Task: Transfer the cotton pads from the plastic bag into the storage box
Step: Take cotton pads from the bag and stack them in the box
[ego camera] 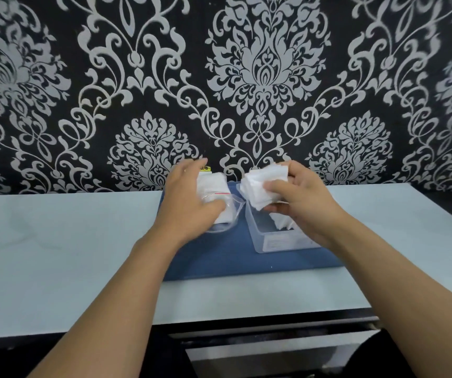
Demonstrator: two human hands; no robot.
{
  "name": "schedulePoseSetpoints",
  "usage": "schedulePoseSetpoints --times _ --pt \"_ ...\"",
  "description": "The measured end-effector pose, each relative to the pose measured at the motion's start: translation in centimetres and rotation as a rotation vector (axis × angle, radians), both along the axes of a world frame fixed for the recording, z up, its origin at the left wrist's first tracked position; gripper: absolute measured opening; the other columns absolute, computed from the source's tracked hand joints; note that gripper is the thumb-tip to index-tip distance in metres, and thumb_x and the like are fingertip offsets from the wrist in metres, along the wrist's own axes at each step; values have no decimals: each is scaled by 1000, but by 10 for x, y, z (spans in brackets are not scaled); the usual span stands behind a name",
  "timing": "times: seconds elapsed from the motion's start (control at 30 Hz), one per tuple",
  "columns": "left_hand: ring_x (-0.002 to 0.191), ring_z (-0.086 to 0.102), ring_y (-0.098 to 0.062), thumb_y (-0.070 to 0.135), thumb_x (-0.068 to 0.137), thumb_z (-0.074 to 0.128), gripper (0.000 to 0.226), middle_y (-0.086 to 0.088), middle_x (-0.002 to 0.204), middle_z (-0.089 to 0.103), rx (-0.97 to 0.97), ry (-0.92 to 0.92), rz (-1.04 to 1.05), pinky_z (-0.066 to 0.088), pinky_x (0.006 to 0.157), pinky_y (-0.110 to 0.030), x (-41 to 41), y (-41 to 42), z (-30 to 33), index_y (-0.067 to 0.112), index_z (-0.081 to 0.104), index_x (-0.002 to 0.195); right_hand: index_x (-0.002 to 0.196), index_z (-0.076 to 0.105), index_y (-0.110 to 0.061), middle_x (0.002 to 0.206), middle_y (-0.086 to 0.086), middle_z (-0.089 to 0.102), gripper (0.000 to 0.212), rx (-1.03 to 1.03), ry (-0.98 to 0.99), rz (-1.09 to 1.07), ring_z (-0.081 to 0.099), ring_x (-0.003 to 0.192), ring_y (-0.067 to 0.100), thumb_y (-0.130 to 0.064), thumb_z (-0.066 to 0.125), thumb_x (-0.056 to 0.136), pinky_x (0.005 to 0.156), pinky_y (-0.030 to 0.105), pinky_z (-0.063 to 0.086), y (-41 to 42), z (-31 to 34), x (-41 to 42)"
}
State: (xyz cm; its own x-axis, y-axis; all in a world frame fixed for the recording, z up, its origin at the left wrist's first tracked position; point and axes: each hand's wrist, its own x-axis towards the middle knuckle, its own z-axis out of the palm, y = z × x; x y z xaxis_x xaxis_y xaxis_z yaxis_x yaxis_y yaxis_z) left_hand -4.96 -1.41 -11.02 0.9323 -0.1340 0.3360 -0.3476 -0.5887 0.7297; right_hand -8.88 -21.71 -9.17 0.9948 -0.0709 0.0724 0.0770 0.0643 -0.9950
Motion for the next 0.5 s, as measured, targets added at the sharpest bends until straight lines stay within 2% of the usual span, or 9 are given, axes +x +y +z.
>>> schedulePoseSetpoints --times 0.07,0.13,0.23,0.3,0.4,0.5 --pt "132 43 -1 31 74 59 66 10 143 48 -466 -42 -58 33 108 -18 -19 -17 15 26 51 139 123 58 0 111 18 70 29 230 83 18 71 82 21 3 54 94 62 30 58 -1 1 -2" --pt "131 47 -1 38 85 57 55 9 142 51 -752 97 -114 36 109 -20 -35 -43 23 27 51 139 126 58 4 114 21 69 33 333 122 54 69 89 24 4 50 94 68 34 60 8 0 -5" --pt "129 50 -6 40 101 48 45 10 139 52 -780 278 -137 37 115 -37 -45 -78 19 26 44 144 125 59 6 109 16 69 35 270 97 163 66 96 22 1 46 93 79 40 56 23 -1 -13" --pt "125 52 -7 36 103 48 42 16 129 55 -746 284 -123 40 113 -39 -41 -86 16 29 43 144 123 62 2 106 11 70 35 203 80 183 66 98 17 -4 45 94 79 37 54 25 2 -15" --pt "120 56 -7 29 103 49 40 15 125 59 -702 269 -154 45 108 -35 -29 -84 11 30 44 143 124 64 1 114 13 72 32 245 109 192 68 104 20 -12 47 101 82 36 59 15 3 -12" --pt "114 58 -7 18 104 48 46 2 135 57 -630 291 -226 48 93 -18 -22 -79 8 27 37 148 126 64 -2 121 15 70 31 227 129 183 69 107 22 -20 49 104 93 39 57 5 2 -6"
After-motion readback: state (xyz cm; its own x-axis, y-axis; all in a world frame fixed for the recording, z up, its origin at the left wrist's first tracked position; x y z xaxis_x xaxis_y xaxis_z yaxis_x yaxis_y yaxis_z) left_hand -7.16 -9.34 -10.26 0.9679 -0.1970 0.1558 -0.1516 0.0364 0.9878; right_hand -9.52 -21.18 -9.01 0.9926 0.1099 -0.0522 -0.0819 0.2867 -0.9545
